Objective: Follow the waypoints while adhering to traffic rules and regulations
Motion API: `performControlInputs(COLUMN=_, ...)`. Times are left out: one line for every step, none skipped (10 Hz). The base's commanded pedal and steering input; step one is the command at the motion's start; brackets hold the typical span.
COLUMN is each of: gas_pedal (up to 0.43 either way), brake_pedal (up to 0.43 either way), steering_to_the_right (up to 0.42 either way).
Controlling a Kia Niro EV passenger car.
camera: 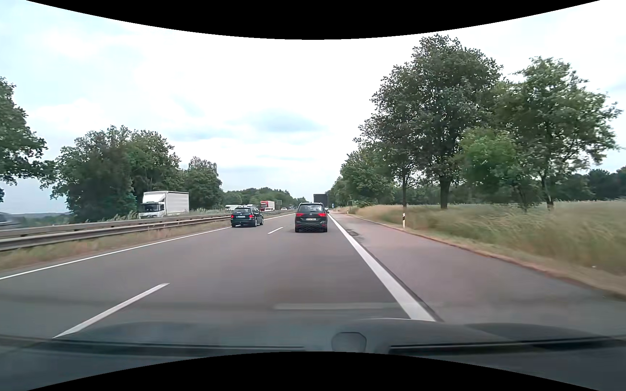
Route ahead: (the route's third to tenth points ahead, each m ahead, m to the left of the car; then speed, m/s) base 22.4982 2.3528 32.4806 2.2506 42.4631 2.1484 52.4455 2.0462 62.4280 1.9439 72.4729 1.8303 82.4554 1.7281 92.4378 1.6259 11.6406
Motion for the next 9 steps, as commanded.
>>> performControlInputs(gas_pedal=0.138, brake_pedal=0.0, steering_to_the_right=-0.003)
performControlInputs(gas_pedal=0.138, brake_pedal=0.0, steering_to_the_right=-0.003)
performControlInputs(gas_pedal=0.138, brake_pedal=0.0, steering_to_the_right=-0.003)
performControlInputs(gas_pedal=0.138, brake_pedal=0.0, steering_to_the_right=-0.003)
performControlInputs(gas_pedal=0.138, brake_pedal=0.0, steering_to_the_right=-0.003)
performControlInputs(gas_pedal=0.138, brake_pedal=0.0, steering_to_the_right=-0.003)
performControlInputs(gas_pedal=0.138, brake_pedal=0.0, steering_to_the_right=-0.003)
performControlInputs(gas_pedal=0.138, brake_pedal=0.0, steering_to_the_right=-0.003)
performControlInputs(gas_pedal=0.138, brake_pedal=0.0, steering_to_the_right=-0.003)
